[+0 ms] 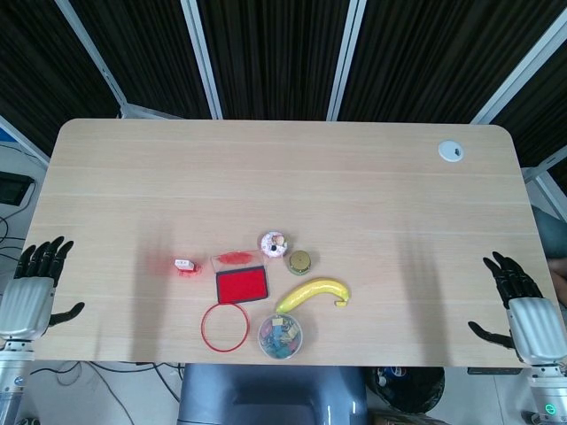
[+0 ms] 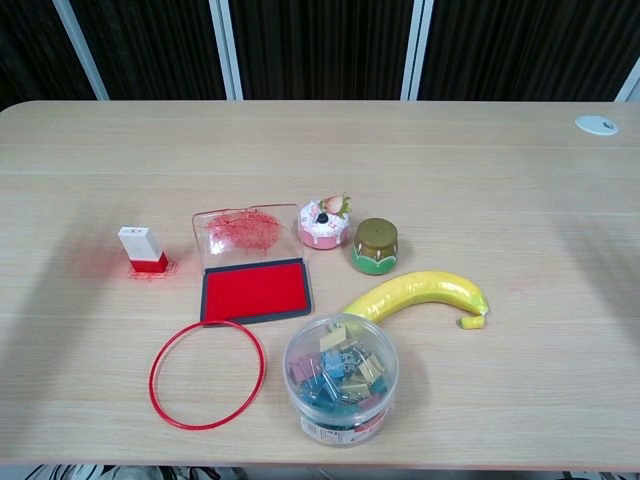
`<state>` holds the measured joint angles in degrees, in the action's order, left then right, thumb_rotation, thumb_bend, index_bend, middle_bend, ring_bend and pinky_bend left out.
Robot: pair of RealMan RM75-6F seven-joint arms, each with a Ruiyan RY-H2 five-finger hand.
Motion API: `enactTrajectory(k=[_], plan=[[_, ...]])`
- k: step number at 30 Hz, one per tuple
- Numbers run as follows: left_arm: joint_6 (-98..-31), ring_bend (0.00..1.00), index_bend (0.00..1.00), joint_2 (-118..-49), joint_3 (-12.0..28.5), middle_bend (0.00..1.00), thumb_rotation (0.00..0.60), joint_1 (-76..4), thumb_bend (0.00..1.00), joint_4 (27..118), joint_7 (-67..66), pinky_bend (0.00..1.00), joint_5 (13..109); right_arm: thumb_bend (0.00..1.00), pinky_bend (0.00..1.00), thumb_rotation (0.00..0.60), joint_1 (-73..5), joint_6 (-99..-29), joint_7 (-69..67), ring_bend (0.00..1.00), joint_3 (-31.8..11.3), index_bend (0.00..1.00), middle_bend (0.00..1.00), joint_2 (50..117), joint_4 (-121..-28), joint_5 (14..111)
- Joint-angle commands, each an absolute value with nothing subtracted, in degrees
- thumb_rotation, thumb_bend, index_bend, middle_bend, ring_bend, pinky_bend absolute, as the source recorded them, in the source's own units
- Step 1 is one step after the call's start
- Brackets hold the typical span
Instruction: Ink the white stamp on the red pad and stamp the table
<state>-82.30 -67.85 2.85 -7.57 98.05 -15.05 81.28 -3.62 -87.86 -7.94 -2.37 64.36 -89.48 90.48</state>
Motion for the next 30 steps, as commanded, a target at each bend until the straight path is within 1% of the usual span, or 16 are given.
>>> enactTrajectory(k=[1,9,16,21,27,30], plan=[[-82.06,0.00,0.00,-67.99,2.93,0.00,0.600,-7.73,0.09,98.11,-15.22,0.00,81.12,0.08,0.17,0.600,-3.69,-87.66,-8.02,0.00,-2.54,0.00,0.00,64.42,-89.45,90.12],[-80.55,0.00,0.00,-68.40,3.66,0.00,0.600,-9.14,0.09,98.38,-17.48,0.00,80.48,0.08,0.18,0.600,-3.79,-87.13,-8.41,0.00,-2.76,0.00,0.00,64.40,-89.74,89.35],[-75.64,0.00,0.00,-69.52,5.96,0.00,0.600,-13.22,0.09,100.51,-22.26,0.00,77.35,0.08,0.18,0.600,-3.93,-86.57,-9.49,0.00,-2.70,0.00,0.00,64.25,-89.98,89.12],[-71.02,0.00,0.00,-72.57,8.22,0.00,0.600,-17.75,0.09,100.83,-27.80,0.09,73.77,0.08,0.17,0.600,-3.98,-86.09,-10.37,0.00,-2.70,0.00,0.00,64.00,-90.32,88.73],[-66.50,0.00,0.00,-77.28,9.59,0.00,0.600,-22.41,0.10,98.95,-34.03,0.10,68.91,0.09,0.17,0.600,-4.07,-85.42,-11.48,0.00,-2.74,0.00,0.00,63.66,-90.65,88.13],[-64.45,0.02,0.00,-79.69,9.73,0.01,0.600,-24.40,0.12,97.44,-36.71,0.12,66.19,0.09,0.17,0.600,-4.13,-85.21,-11.94,0.00,-2.81,0.00,0.00,63.50,-90.77,87.93]])
